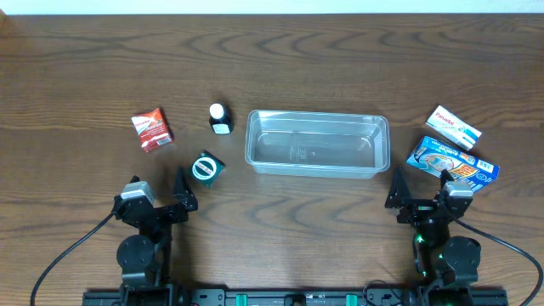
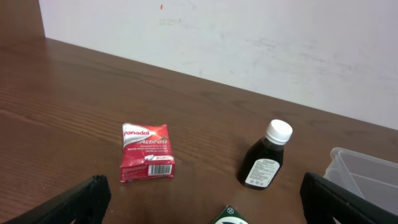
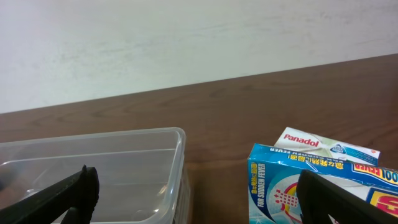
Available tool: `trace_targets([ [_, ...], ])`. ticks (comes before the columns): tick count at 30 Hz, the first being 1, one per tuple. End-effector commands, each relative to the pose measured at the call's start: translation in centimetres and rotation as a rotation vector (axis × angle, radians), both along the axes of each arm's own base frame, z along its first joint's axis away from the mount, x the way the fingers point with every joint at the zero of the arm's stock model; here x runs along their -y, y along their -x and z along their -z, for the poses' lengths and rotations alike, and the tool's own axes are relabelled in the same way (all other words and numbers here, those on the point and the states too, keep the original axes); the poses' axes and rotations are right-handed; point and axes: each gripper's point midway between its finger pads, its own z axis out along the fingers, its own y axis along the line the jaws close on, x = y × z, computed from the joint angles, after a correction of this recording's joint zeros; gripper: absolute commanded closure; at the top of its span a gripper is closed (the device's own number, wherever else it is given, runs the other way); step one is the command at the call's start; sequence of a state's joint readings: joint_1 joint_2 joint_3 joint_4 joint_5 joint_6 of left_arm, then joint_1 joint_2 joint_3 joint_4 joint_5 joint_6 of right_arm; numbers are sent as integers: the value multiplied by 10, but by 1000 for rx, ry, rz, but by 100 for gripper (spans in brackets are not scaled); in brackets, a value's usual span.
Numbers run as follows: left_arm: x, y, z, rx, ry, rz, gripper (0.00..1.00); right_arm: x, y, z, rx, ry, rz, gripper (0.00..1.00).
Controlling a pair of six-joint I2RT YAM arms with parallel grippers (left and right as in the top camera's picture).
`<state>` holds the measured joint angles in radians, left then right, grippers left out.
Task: Pack container
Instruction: 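Move the right gripper toward the blue-white box on the right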
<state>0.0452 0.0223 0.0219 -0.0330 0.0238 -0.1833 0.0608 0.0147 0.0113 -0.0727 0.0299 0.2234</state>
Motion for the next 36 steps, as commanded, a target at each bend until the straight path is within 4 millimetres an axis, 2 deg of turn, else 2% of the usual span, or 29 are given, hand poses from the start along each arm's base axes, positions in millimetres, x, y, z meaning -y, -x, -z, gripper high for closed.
trace_targets([
  [1, -3, 1, 18, -57, -4, -14, 2, 0, 0, 1, 5, 12, 1, 1],
  [12, -3, 1, 18, -58, -4, -14, 2, 0, 0, 0, 6, 11, 0, 1],
  [17, -3, 1, 18, -58, -4, -15, 2, -8, 0, -7, 36, 38, -47, 1],
  [21, -3, 1, 18, -58, -4, -14, 2, -10, 2, -29, 98, 149, -59, 1],
  [23, -3, 1, 18, -57, -4, -14, 2, -8, 6, -54, 127, 181, -52, 1],
  [27, -3, 1, 18, -57, -4, -14, 2, -6, 6, -89, 102, 208, -43, 1],
  [31, -3, 1, 18, -58, -4, -14, 2, -2, -11, -119, -19, 210, -39, 1],
  [36, -3, 1, 18, -58, -4, -15, 2, 2, -44, -134, -324, 162, -46, 1],
])
